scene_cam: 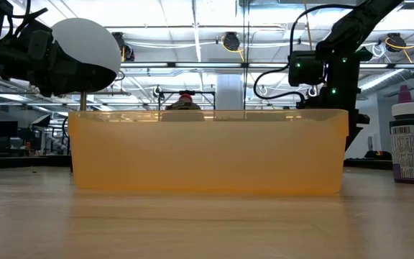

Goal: Pick & Place food coloring
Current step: Put the right red food coloring bottle into the orange bin

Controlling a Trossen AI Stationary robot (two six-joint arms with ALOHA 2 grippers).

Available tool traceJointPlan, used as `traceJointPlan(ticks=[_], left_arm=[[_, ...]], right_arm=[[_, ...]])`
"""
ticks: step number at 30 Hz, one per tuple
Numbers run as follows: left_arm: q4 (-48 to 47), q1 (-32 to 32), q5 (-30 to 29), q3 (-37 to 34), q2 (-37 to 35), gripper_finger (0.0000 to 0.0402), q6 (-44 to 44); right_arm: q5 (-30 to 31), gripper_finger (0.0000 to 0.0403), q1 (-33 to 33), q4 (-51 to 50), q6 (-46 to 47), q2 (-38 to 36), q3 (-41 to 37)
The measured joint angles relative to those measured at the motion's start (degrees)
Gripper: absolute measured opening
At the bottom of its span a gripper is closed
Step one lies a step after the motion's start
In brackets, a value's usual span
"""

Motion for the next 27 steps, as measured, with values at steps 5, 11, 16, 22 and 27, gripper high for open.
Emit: traceJointPlan(ticks=[5, 11, 16, 22, 27], left_arm=[[0.0, 0.0, 0.0, 0.0, 0.0, 0.0353, 0.0], [0.0, 0.0, 0.0, 0.0, 0.0, 0.0353, 0.0], [0.0, 0.0, 0.0, 0.0, 0.0, 0.0353, 0.0], [0.0, 0.0, 0.0, 0.0, 0.0, 0.0353, 0.0], [0.0, 0.0, 0.0, 0.0, 0.0, 0.0353, 0.0]], right_arm=[[0.0, 0.019, 0.0, -0.2, 0.0, 0.0, 0.0], [0.0, 0.0156, 0.0, -0.2, 0.0, 0.0, 0.0], [0.1, 0.0131, 0.0, -0.2, 0.0, 0.0, 0.0], [0.2, 0.01, -0.8, -0.3, -1.2, 0.0, 0.0], [0.3, 0.0052, -1.1, 0.6, -3.2, 0.0, 0.0]])
